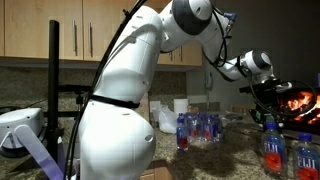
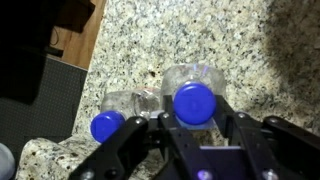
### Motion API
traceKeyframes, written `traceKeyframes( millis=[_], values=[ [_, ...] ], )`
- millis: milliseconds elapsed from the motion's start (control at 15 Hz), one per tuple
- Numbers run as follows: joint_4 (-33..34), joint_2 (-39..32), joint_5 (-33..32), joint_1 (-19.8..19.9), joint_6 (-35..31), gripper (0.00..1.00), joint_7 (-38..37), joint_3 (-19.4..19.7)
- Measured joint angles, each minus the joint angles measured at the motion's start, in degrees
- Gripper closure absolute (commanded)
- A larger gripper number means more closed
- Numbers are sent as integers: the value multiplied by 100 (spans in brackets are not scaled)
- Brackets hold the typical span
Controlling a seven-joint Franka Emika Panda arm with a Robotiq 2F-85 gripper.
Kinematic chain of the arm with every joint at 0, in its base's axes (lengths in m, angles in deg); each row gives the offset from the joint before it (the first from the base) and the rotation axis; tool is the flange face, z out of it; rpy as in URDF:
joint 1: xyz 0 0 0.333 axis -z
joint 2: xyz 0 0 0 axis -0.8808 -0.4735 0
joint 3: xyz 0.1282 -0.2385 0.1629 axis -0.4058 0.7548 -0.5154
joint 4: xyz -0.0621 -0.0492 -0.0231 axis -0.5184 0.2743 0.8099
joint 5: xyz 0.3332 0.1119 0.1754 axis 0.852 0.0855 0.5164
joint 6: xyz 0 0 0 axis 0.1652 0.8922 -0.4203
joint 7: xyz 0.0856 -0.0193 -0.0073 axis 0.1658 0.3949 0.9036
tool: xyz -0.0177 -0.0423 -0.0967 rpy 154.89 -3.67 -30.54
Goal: Move three bottles to the right
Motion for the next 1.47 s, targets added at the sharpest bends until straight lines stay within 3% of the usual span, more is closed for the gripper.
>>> traceKeyframes(
  millis=[133, 200, 1467],
  values=[
    [0, 1, 0, 1, -5, 57, 0, -1],
    [0, 1, 0, 1, -6, 82, 0, -1],
    [251, -284, 53, 14, -6, 82, -7, -27]
  ],
)
